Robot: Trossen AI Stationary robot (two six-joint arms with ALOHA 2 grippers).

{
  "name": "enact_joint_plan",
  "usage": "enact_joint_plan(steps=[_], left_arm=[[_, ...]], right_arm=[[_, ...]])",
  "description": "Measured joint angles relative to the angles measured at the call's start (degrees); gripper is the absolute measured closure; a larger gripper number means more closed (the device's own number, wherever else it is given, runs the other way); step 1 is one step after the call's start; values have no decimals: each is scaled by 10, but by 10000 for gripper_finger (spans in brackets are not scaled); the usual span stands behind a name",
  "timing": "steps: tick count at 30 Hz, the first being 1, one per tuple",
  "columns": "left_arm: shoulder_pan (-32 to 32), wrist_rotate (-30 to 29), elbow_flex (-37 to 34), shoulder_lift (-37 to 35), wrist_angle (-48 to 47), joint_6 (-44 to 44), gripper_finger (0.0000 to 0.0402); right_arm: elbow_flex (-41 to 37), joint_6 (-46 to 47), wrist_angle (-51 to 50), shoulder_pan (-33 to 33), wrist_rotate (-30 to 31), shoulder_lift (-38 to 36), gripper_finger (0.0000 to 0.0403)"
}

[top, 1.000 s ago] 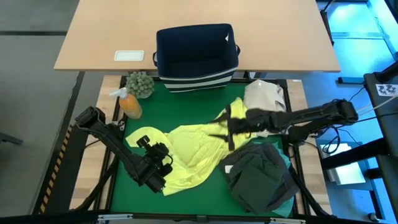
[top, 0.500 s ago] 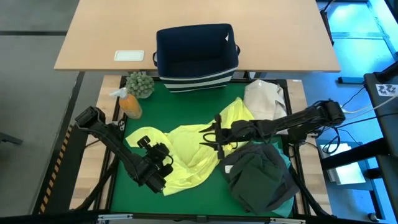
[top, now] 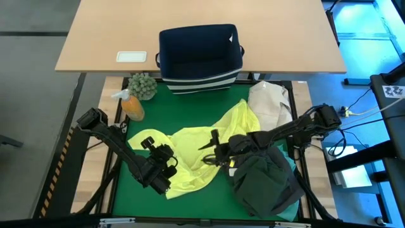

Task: Fold laundry
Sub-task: Fold the yellow shirt on the table

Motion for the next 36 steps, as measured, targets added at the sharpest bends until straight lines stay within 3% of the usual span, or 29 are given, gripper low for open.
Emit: enact_joint_plan(steps=[15,36], left_arm=[[30,-33,0,0,-2,25,401],[42,-36,0,0,-1,51,401]], right_arm=[[0,-48,92,57,11,40,169],[0,-47,96,59,5,57,168]])
